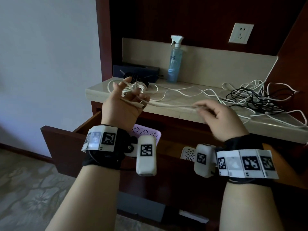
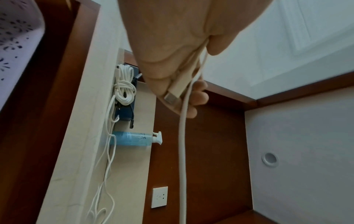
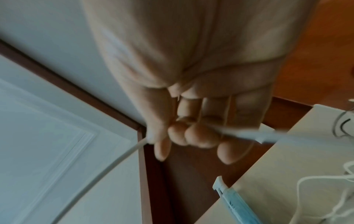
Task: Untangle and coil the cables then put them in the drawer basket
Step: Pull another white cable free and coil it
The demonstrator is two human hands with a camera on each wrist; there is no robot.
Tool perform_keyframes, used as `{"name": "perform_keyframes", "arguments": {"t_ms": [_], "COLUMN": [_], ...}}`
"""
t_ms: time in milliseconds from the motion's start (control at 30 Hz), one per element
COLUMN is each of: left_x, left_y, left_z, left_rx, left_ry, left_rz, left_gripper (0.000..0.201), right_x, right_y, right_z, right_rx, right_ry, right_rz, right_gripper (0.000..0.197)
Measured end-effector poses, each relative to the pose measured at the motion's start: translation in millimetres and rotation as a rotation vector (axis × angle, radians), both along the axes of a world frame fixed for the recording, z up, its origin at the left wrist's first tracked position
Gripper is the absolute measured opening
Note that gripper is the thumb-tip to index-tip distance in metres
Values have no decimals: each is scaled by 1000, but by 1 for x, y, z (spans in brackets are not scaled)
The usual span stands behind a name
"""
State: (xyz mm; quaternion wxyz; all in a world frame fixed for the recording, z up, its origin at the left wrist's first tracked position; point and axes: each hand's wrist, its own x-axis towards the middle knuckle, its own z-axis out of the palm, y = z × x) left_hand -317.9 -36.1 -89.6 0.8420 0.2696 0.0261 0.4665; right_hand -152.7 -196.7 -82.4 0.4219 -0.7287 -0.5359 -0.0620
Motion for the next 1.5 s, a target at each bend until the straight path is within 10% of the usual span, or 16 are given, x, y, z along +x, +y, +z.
{"name": "perform_keyframes", "arguments": {"t_ms": [300,500,700,1500], "left_x": [18,24,23,26], "left_y": [-29,-56,-59,-49], "left_z": [-9,-10,-11,-10], "left_rx": [404,677,929,447], "left_ry": [649,747,892,525], "left_rz": [-32,-225,-323,-190], "left_gripper": [45,72,27,52], "right_x": [-15,-15,-10,17], "right_y": [1,2,2,2], "right_z": [6,6,4,1], "right_rx": [267,254,251,262], "right_ry": [-170,-207,-225,-138], "right_rz": [59,-54,-119,61], "right_gripper": [18,15,13,7]}}
